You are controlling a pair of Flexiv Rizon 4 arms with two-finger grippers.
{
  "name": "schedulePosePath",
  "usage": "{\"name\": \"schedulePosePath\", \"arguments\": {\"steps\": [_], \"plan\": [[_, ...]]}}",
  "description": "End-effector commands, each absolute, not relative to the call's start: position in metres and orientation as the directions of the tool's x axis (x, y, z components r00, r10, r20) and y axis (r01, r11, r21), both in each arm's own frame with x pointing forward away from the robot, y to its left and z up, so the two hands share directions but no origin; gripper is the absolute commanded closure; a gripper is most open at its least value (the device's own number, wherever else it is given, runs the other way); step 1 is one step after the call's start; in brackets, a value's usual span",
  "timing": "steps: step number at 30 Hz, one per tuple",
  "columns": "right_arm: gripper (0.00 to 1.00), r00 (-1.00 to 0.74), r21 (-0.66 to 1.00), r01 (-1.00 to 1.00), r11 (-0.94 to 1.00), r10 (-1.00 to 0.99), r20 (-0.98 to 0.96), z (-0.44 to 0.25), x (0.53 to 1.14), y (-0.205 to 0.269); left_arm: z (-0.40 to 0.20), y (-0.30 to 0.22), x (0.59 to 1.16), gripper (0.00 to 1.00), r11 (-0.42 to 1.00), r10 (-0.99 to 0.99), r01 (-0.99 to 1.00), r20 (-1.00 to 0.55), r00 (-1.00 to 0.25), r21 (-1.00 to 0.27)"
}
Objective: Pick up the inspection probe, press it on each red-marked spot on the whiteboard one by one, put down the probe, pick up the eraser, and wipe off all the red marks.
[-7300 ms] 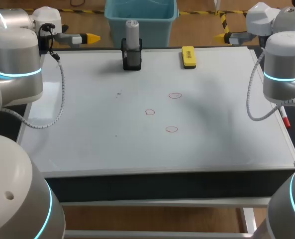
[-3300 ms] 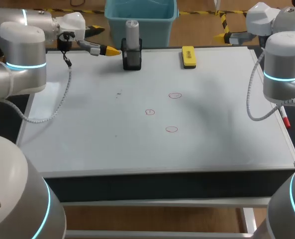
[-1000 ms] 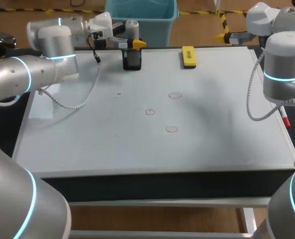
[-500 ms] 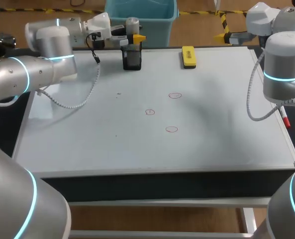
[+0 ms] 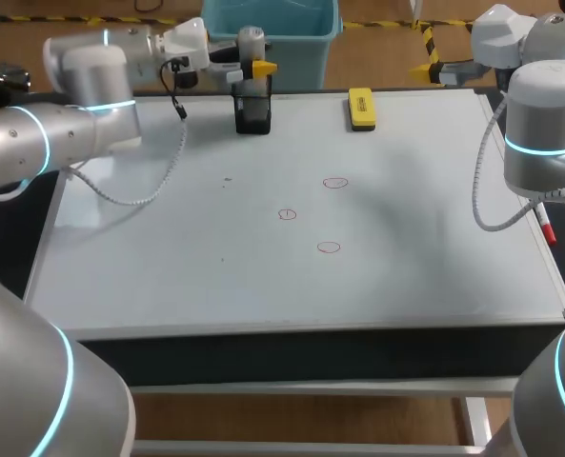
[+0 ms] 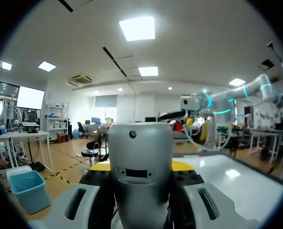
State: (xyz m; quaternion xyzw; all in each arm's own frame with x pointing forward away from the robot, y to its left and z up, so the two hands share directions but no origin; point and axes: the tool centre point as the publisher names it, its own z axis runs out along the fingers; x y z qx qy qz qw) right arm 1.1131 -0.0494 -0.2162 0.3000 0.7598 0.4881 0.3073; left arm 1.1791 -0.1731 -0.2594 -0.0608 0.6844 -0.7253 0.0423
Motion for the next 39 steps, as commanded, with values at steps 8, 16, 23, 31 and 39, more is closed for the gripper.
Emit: {"name": "schedulePosePath", "arguments": {"steps": [8,16,23,31,39], "plan": [[0.00,-0.632,0.926,0.157,0.345,0.755,-0.174,-0.216,1.114,-0.050,-0.218,-0.175,1.168,1.00,-0.015,-0.132,-0.053,0.055,-0.990,-0.998],[0.00,-0.632,0.926,0.157,0.345,0.755,-0.174,-0.216,1.114,-0.050,-0.187,-0.170,1.159,1.00,-0.023,-0.143,-0.021,0.024,-0.989,-1.000],[0.00,-0.632,0.926,0.157,0.345,0.755,-0.174,-0.216,1.114,-0.050,-0.159,-0.157,1.144,1.00,-0.065,-0.153,0.036,-0.025,-0.988,-0.997],[0.00,-0.632,0.926,0.157,0.345,0.755,-0.174,-0.216,1.114,-0.050,-0.141,-0.131,1.127,1.00,-0.064,-0.166,0.064,-0.052,-0.985,-0.996],[0.00,-0.632,0.926,0.157,0.345,0.755,-0.174,-0.216,1.114,-0.050,-0.145,-0.096,1.106,1.00,-0.031,-0.215,0.067,-0.059,-0.975,-0.997]]}}
